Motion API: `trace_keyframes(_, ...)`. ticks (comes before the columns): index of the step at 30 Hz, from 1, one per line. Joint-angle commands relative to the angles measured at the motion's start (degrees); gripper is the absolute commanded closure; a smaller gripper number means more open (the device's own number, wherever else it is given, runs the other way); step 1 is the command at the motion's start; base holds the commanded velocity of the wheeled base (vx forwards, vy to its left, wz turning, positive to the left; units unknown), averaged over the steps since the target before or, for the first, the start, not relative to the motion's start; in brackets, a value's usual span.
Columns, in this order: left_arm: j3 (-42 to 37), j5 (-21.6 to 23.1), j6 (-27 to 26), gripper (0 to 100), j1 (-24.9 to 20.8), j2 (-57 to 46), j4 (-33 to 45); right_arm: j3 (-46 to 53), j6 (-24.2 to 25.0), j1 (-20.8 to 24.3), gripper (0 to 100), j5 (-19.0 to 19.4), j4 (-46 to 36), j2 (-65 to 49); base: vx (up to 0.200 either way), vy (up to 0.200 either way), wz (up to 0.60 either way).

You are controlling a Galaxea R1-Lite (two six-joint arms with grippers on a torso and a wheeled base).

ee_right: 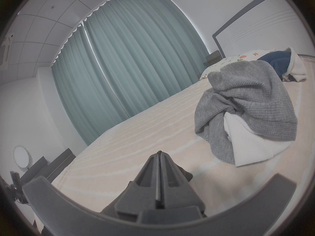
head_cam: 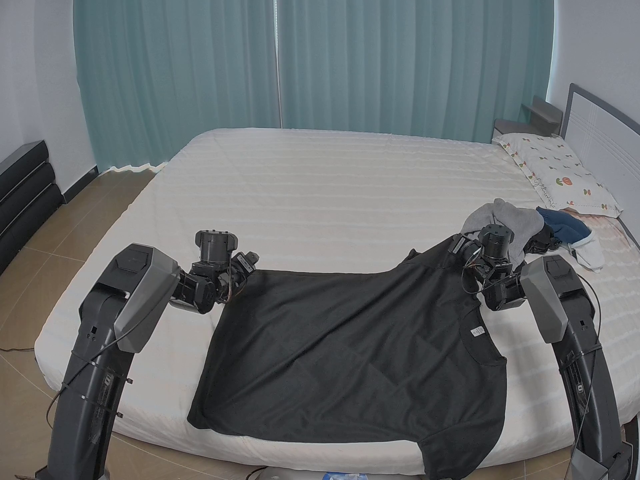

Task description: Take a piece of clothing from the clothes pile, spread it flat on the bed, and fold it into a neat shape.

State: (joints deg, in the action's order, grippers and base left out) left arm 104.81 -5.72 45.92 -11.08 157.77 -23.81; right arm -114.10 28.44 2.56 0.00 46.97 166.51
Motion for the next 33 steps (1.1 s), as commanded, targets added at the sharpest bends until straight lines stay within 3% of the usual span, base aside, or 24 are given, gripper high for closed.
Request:
trace_keyframes(1, 1.2, -1.8, 0.0, 0, -0.3, 2.8, -0.5, 0.1, 0.1, 0.3, 100, -0.1, 0.0, 0.2, 0.0, 0.0, 0.0)
trace_keyframes(17, 3.2, -2.9, -0.1, 0, -0.2, 4.6, 0.2, -0.3, 0.2, 0.8, 100, -0.1, -0.2, 0.7, 0.0, 0.0, 0.0)
trace_keyframes(18, 3.5, -3.0, -0.1, 100, -0.2, 4.7, 0.3, -0.3, 0.2, 0.8, 100, -0.1, -0.2, 0.7, 0.0, 0.0, 0.0)
trace_keyframes(23, 4.8, -3.3, 0.0, 100, -0.1, 4.7, -0.2, -0.5, 0.2, 0.7, 100, -0.1, -0.4, 1.0, 0.0, 0.0, 0.0)
trace_keyframes(33, 9.2, -9.8, 0.9, 100, 2.6, 4.4, -0.4, -0.5, 0.6, 0.7, 100, 0.4, -1.3, 0.3, 0.0, 0.0, 0.0)
